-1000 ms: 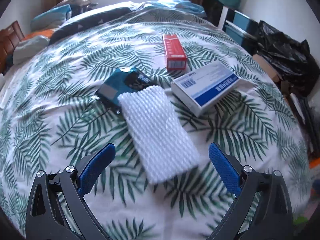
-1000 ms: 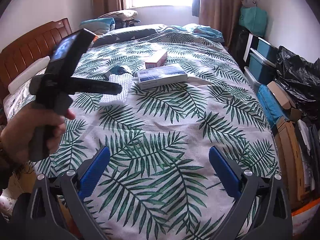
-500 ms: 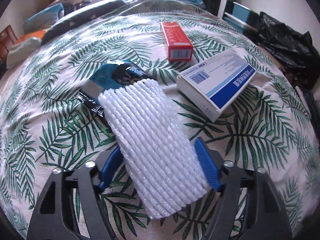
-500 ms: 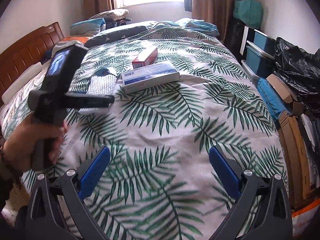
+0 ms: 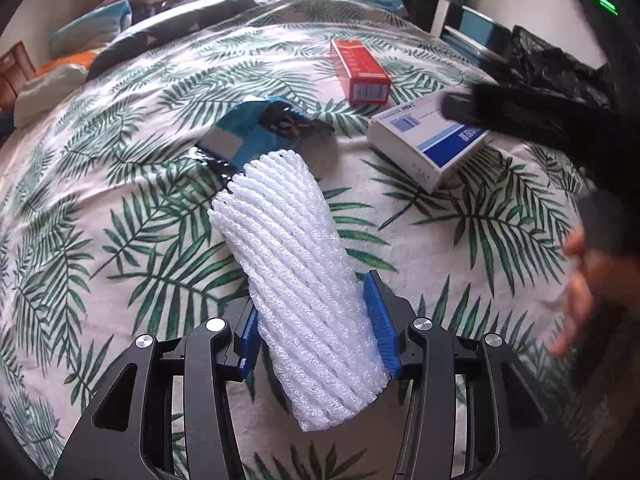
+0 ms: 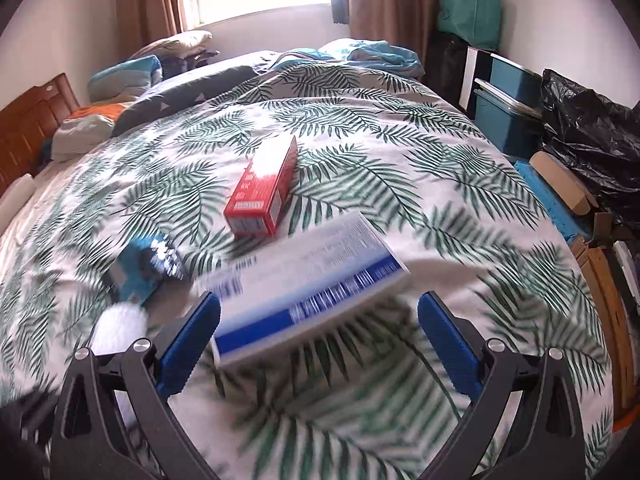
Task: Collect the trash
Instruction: 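Grasp the white mesh sleeve with the left tool while the right tool grasps the blue-white medicine box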
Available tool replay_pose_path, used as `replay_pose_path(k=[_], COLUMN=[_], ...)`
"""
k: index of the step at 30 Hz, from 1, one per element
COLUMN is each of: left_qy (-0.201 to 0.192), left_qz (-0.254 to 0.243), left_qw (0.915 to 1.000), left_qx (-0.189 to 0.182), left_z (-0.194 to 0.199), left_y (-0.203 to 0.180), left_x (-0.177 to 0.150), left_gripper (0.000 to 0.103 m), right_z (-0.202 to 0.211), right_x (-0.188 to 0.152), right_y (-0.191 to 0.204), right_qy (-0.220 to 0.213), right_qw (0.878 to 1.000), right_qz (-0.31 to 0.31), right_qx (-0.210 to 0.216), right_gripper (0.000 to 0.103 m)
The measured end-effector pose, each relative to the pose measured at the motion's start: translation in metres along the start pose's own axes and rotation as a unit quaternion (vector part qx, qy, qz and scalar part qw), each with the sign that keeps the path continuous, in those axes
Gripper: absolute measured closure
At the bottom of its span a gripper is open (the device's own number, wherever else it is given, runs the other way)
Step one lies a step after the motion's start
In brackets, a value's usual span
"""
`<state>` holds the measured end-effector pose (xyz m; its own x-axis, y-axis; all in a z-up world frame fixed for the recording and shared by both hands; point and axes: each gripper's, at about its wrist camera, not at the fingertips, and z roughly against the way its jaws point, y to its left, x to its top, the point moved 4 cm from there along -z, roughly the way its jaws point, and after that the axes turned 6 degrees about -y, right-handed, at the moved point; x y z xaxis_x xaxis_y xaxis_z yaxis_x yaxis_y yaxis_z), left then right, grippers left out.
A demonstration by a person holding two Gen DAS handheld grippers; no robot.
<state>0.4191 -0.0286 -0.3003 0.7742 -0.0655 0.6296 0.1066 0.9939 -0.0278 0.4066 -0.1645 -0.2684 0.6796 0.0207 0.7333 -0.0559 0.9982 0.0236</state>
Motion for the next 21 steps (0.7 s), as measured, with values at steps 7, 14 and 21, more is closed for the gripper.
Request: replay_pose_path(k=[7,14,21], left_qy=[-0.004,-0.011,-0.012], left_qz=[-0.005,-0.009,-0.011], left_qw=[1.0,0.9999,0.9999], left_qx=[0.004,0.002,-0.002], left_z=[0.003,0.003,0.006], left_y=[0.002,0.001,0.002], left_x=[-0.005,-0.006,-0.008], left_gripper=[0.055,0.055,0.055], right_z=[-0.041,-0.036,0.003], right_x=[0.02,0.0,-0.033], right_y=[0.02,0.013,-0.019], right_qy=[0.016,0.026,0.024], right_qw=[0.997,0.997,0.997], right_qz=[0.024,0.031,0.063], right_qx=[-0.067,-0.061,-0.033], right_gripper=[0.005,0.005,0.005])
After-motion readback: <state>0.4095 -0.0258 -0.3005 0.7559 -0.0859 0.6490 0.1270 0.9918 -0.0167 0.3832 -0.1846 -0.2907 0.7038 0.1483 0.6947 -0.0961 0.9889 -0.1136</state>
